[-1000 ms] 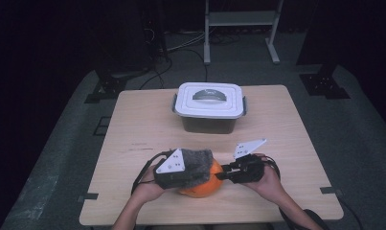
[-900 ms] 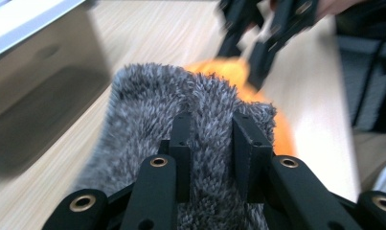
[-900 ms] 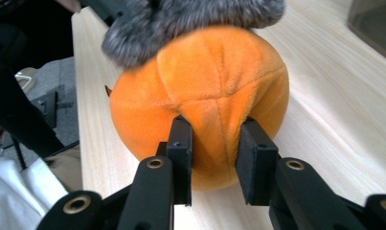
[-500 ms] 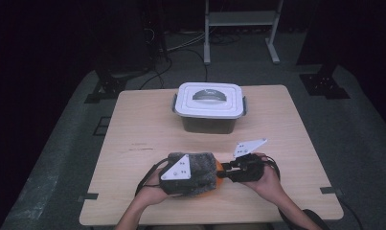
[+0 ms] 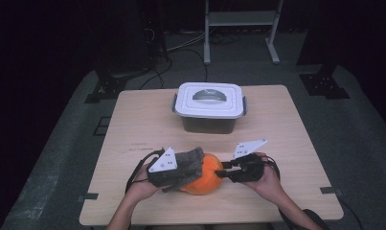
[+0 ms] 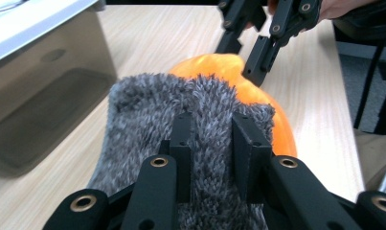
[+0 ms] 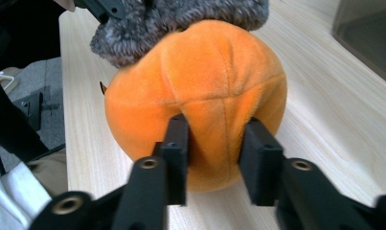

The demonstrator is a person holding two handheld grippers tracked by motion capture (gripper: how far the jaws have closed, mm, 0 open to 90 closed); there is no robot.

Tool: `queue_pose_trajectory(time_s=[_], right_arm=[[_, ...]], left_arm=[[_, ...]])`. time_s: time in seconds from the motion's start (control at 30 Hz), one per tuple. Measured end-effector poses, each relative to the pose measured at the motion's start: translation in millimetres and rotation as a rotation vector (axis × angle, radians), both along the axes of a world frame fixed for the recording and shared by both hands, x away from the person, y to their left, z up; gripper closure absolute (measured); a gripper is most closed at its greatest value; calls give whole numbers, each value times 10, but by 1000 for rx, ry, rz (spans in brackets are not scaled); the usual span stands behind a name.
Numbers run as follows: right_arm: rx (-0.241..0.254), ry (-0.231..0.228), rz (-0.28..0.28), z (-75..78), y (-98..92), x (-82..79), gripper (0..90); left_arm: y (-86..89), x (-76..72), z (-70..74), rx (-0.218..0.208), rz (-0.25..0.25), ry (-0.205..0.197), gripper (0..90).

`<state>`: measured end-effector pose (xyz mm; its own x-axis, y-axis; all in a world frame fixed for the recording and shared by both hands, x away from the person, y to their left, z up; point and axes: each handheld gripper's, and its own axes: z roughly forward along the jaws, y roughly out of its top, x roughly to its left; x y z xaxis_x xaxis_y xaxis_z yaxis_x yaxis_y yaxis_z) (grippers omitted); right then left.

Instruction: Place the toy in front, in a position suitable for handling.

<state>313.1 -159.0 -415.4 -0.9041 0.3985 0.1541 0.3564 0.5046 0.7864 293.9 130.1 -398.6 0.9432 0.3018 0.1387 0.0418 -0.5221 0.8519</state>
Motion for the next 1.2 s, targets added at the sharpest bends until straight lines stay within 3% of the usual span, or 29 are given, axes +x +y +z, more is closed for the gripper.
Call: queue_pose_trajectory(time_s=[0.07,0.13,0.23,0.3,0.33,0.4,0.5,0.57,0.6,0.7,0.73,0.77,0.87,0.93,1.1,1.2], right_arm=[[15,17,20,-10,-11,10,546],[56,70,53,-52,-49,64,454],[56,72,54,-63,-34,69,436],[41,47,46,-67,-3,58,482],[6,18,46,-43,6,31,575],[0,6,55,-29,10,16,600],[-5,-38,106,29,79,-77,620],[-25,-82,135,56,150,-165,621],[-31,-95,139,58,161,-177,623],[-63,-114,140,41,161,-181,646],[-70,-102,121,29,126,-150,662],[-70,-102,121,29,126,-150,662],[-55,-73,94,8,73,-87,649],[-37,-55,86,-3,59,-51,574],[23,92,131,-8,41,10,343],[12,111,120,-35,86,8,337]], left_arm=[[-25,-4,-14,21,-2,1,728],[-10,7,-32,11,-19,33,728],[1,14,-44,-5,-34,64,728],[-11,10,-39,-23,-35,74,727],[-34,-1,-5,-52,-33,74,727],[-47,-6,29,-69,-34,69,728],[-114,-38,145,-160,-23,57,727],[-171,-55,165,-154,-20,43,727],[-212,-65,144,-112,-9,28,727],[-199,-32,88,-102,9,42,728],[-130,21,61,-81,45,42,728],[-130,21,61,-81,45,42,729],[34,128,-54,-110,94,113,730],[66,140,-92,-124,87,137,733],[35,114,-81,-116,58,147,732],[-7,97,-92,-120,30,162,732]])
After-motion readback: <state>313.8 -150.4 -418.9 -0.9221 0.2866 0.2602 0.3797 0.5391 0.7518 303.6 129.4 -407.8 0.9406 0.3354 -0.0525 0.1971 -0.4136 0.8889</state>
